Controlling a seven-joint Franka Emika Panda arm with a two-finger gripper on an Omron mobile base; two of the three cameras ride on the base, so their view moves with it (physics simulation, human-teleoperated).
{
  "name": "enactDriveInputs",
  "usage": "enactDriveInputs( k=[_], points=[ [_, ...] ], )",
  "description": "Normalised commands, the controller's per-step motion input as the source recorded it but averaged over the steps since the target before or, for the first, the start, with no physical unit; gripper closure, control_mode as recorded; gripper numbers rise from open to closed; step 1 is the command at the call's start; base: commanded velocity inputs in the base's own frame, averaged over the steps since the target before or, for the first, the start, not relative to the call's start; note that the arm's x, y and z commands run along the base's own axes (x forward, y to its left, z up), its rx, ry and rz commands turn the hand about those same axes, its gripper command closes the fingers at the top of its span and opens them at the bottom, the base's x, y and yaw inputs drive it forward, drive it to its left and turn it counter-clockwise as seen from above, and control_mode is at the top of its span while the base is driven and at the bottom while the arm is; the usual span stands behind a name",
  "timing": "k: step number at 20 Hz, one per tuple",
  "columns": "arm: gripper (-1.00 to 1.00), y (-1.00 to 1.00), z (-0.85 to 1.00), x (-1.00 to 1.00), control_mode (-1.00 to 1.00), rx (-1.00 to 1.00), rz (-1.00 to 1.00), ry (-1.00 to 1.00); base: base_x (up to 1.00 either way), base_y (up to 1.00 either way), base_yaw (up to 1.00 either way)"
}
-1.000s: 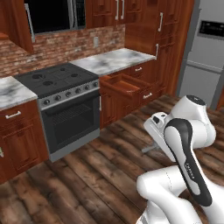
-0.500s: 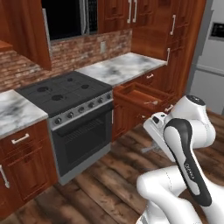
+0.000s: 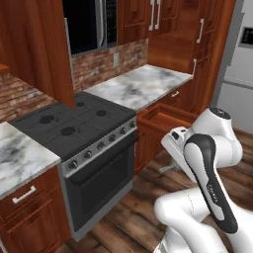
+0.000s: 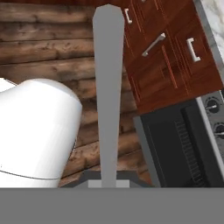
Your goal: Organize the utensils by type. Pick up the wooden spoons from the counter and place them in the open cabinet. Then pick up the metallic utensils from the counter and place them in the open drawer.
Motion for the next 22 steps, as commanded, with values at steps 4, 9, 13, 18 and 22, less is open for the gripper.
enactDriveInputs(
  k=[4, 9, 13, 18, 22],
  points=[
    [1.00, 0.00, 0.00, 0.00, 1.00, 0.00, 0.00, 0.00, 0.64, 0.00, -0.27],
    [1.00, 0.00, 0.00, 0.00, 1.00, 0.00, 0.00, 0.00, 0.57, 0.00, -0.26],
    [1.00, 0.00, 0.00, 0.00, 1.00, 0.00, 0.00, 0.00, 0.49, 0.00, -0.27],
    [1.00, 0.00, 0.00, 0.00, 1.00, 0.00, 0.00, 0.00, 0.50, 0.00, -0.30],
    [1.00, 0.00, 0.00, 0.00, 1.00, 0.00, 0.00, 0.00, 0.55, 0.00, -0.30]
  ],
)
